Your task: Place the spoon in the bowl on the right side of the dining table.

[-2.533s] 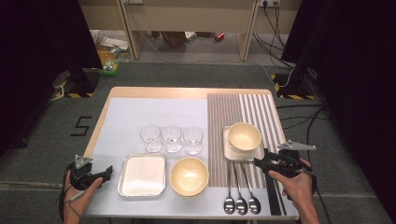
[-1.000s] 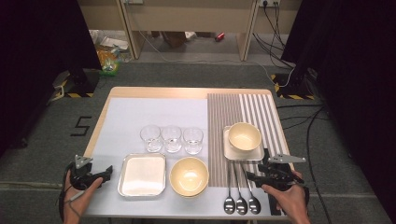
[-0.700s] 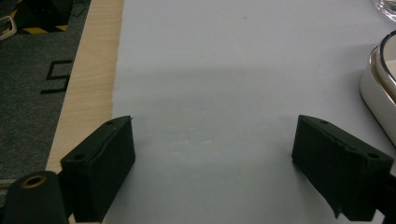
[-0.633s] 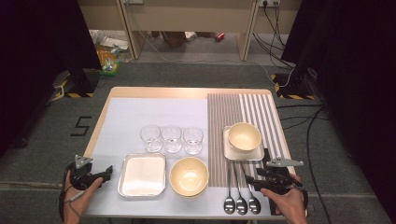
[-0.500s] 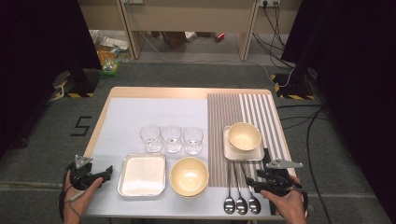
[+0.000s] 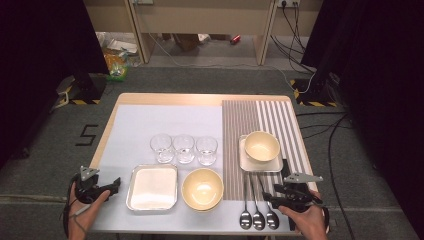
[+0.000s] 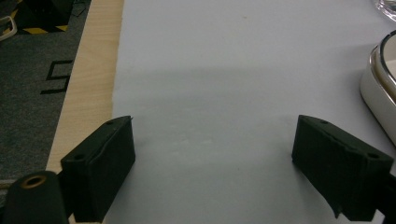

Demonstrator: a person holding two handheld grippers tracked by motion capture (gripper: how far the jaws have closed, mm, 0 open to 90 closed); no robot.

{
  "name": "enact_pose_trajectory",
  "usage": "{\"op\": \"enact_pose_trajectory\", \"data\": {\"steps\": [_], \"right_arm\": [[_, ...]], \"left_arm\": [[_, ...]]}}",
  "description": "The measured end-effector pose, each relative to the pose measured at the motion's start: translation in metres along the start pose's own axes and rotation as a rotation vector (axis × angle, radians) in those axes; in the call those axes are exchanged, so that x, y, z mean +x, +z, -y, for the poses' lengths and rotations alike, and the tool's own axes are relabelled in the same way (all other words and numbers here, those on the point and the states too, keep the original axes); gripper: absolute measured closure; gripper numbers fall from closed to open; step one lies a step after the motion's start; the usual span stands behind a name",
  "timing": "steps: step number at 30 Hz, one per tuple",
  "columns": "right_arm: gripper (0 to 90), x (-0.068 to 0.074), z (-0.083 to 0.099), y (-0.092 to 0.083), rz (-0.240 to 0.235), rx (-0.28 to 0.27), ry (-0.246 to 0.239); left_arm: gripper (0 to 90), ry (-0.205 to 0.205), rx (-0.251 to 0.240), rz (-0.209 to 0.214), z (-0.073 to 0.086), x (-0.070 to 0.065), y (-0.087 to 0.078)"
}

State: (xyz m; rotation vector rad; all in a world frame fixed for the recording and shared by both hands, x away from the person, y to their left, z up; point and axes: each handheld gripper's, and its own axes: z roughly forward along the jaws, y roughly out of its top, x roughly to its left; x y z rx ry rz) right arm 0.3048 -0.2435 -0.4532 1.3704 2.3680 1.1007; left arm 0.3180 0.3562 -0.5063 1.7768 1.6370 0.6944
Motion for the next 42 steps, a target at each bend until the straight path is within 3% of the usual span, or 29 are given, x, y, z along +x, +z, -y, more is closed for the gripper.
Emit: {"op": "enact_pose_trajectory", "data": {"steps": [9, 29, 42], "right_arm": [[51.7, 0.0, -0.001, 0.001, 0.016, 0.035, -0.007], [60.3, 0.004, 0.002, 0.02, 0.045, 0.121, -0.028], [67.0, 0.007, -0.001, 0.026, 0.092, 0.17, -0.047]], "left_arm": [[12.1, -0.001, -0.001, 0.001, 0.0, 0.0, 0.0], [12.1, 0.0, -0.002, 0.0, 0.0, 0.0, 0.0], [12.1, 0.0, -0.003, -0.001, 0.0, 0.0, 0.0]]}}
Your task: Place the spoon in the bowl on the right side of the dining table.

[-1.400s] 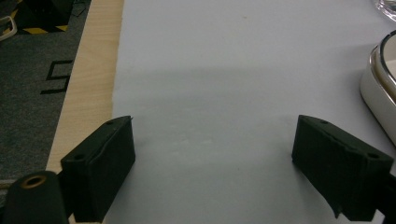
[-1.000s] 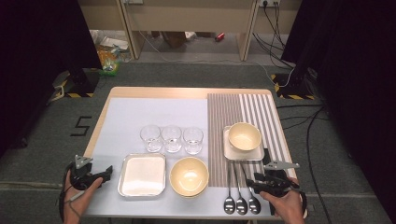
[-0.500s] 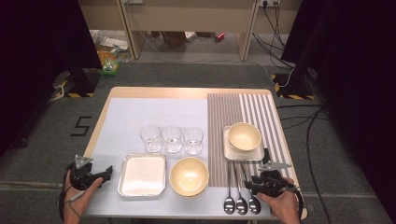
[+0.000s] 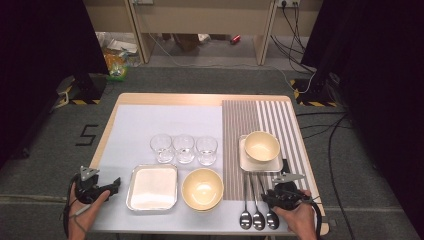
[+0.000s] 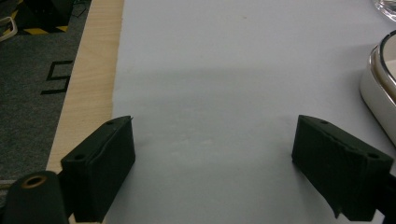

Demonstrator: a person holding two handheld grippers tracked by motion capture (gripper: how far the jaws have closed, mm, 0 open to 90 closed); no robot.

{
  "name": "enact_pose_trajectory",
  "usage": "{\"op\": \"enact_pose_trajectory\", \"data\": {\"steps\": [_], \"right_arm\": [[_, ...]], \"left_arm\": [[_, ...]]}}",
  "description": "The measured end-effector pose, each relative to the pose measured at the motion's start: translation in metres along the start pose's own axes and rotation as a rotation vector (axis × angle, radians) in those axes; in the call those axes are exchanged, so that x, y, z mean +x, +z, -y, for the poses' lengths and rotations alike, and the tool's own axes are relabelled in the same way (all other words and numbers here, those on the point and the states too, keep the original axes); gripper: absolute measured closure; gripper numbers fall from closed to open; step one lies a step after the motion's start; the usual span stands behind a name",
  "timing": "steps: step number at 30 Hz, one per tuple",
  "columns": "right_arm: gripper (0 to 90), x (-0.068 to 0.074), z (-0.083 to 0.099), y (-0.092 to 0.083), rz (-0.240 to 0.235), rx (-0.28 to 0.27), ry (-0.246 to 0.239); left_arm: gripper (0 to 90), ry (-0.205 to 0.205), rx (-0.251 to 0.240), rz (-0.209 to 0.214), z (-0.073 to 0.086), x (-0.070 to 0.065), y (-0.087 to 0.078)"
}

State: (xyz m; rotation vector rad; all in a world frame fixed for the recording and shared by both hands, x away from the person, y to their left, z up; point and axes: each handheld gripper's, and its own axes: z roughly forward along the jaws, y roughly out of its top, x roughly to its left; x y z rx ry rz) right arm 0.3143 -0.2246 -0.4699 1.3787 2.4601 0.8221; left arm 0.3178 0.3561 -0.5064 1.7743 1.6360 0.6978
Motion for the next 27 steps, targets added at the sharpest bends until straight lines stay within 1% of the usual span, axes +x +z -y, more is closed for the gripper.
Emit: {"op": "enact_pose_trajectory", "data": {"steps": [2, 4, 7, 8, 9, 10, 12, 13, 14, 18, 19, 27], "right_arm": [[67.0, 0.001, 0.0, 0.0, -0.002, 0.002, 0.005], [63.8, 0.003, -0.001, 0.001, 0.006, 0.009, 0.004], [63.6, 0.005, -0.001, 0.001, 0.013, 0.01, 0.002], [67.7, 0.006, -0.002, 0.001, 0.032, 0.02, -0.011], [70.3, 0.006, -0.002, 0.001, 0.041, 0.016, -0.016], [70.3, 0.006, -0.002, 0.001, 0.041, 0.016, -0.016], [74.2, 0.003, -0.002, 0.001, 0.041, 0.006, -0.015], [74.6, 0.002, -0.001, 0.001, 0.029, 0.007, -0.002], [75.2, 0.0, 0.0, 0.001, 0.016, -0.005, 0.017], [75.8, -0.002, 0.0, 0.0, 0.01, -0.011, 0.028], [76.4, -0.003, 0.0, 0.0, 0.002, -0.009, 0.042], [79.1, -0.008, -0.001, -0.002, -0.009, -0.012, 0.057]], "left_arm": [[12.1, -0.001, -0.001, 0.0, 0.0, 0.0, 0.0], [12.1, -0.001, 0.0, 0.0, 0.0, 0.0, 0.0], [12.1, 0.0, 0.0, 0.0, 0.0, 0.0, 0.0], [12.1, -0.001, -0.001, -0.001, 0.0, 0.0, 0.0], [12.1, 0.0, 0.0, 0.0, 0.0, 0.0, 0.0], [12.1, 0.0, 0.001, 0.001, 0.0, 0.0, 0.0], [12.1, 0.0, 0.0, -0.001, 0.0, 0.0, 0.0], [12.1, -0.001, -0.001, 0.0, 0.0, 0.0, 0.0], [12.1, -0.001, -0.001, 0.0, 0.0, 0.0, 0.0], [12.1, 0.0, -0.001, -0.001, 0.0, 0.0, 0.0], [12.1, -0.001, -0.001, 0.0, 0.0, 0.0, 0.0], [12.1, -0.001, 0.0, 0.0, 0.0, 0.0, 0.0]]}}
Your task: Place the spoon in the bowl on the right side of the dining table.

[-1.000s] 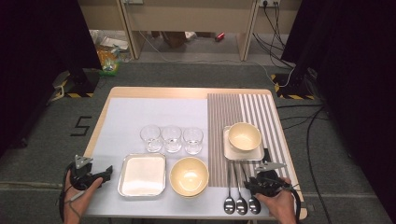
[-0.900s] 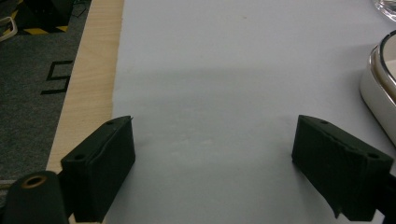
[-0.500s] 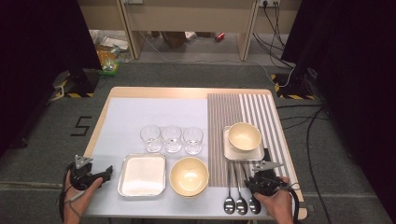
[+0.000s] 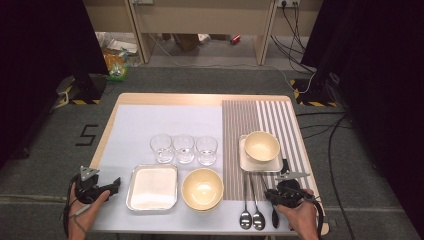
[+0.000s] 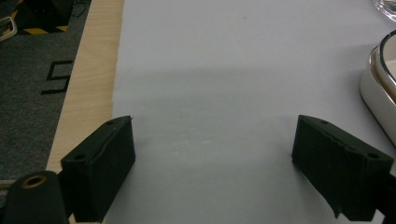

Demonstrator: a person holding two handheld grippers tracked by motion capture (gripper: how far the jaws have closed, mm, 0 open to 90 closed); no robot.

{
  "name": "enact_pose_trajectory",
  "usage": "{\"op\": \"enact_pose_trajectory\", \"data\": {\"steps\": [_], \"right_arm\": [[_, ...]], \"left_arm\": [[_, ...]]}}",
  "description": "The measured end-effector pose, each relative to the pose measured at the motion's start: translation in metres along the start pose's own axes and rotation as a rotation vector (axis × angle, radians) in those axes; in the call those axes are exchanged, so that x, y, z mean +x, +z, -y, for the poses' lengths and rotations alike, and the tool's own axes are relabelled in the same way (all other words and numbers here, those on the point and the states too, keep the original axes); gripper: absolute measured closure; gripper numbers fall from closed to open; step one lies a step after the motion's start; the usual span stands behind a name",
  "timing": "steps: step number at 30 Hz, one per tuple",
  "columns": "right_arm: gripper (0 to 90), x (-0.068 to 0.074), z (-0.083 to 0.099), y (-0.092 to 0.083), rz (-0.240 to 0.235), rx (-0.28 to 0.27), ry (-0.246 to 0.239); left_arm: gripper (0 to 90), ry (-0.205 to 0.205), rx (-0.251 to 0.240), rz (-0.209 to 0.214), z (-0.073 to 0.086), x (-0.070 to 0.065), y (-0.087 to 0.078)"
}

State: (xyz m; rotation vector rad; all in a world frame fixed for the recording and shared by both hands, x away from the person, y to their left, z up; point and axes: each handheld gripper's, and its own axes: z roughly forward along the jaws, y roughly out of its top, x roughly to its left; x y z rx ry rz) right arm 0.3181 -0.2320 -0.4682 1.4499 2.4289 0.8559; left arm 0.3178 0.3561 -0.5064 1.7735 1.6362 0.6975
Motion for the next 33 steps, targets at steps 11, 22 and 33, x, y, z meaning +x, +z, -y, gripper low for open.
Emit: {"op": "enact_pose_trajectory", "data": {"steps": [11, 22, 33], "right_arm": [[79.5, 0.0009, -0.003, 0.0018, 0.036, 0.032, -0.007], [82.0, 0.002, -0.0042, 0.0014, 0.06, 0.038, -0.002], [83.9, 0.0053, -0.0051, 0.0023, 0.095, 0.051, 0.01]], "left_arm": [[12.1, 0.0, 0.0, -0.001, 0.0, 0.0, 0.0], [12.1, 0.001, 0.001, 0.001, 0.0, 0.0, -0.0001], [12.1, 0.001, 0.0, 0.0, 0.0, 0.0, 0.0]]}}
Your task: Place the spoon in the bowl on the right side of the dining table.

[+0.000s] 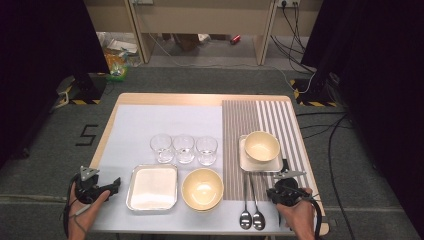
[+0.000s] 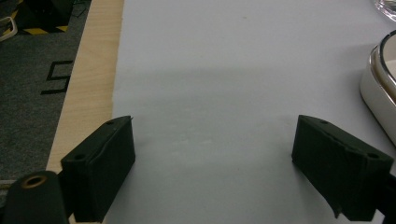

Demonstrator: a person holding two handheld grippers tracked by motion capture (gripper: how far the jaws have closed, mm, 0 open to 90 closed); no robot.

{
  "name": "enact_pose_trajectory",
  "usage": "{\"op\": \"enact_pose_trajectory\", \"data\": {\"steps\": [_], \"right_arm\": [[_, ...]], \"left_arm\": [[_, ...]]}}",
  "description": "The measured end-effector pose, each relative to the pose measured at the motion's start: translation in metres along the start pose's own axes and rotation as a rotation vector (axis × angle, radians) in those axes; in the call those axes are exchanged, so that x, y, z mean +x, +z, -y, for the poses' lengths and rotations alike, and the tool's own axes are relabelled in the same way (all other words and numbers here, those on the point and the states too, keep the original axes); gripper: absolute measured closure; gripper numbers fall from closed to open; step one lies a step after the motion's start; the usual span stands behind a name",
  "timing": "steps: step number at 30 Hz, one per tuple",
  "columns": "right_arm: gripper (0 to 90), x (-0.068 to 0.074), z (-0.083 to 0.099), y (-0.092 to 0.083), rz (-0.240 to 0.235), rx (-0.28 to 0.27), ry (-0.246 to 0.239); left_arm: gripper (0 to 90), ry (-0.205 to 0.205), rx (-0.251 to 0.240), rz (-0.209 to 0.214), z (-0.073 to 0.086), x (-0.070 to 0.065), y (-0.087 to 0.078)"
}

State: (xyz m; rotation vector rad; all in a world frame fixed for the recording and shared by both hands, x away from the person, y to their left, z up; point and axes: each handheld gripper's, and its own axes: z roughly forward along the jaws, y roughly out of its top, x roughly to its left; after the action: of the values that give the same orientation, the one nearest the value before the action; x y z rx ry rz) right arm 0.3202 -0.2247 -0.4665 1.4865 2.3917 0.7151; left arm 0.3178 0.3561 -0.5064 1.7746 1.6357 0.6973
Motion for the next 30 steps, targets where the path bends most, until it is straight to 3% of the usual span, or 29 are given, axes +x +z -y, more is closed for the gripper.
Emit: {"op": "enact_pose_trajectory", "data": {"steps": [13, 18, 30], "right_arm": [[85.5, 0.0016, -0.0012, 0.0005, 0.026, 0.008, -0.004], [89.8, 0.0015, -0.0009, 0.0008, 0.013, 0.004, 0.0], [90.0, -0.0013, -0.002, 0.0012, -0.01, 0.0, 0.023]], "left_arm": [[12.1, 0.0, 0.0, 0.0, 0.0, 0.0, 0.0], [12.1, -0.001, 0.0, 0.0, 0.0, 0.0, 0.0], [12.1, 0.0, 0.001, 0.001, -0.0001, 0.0001, 0.0]]}}
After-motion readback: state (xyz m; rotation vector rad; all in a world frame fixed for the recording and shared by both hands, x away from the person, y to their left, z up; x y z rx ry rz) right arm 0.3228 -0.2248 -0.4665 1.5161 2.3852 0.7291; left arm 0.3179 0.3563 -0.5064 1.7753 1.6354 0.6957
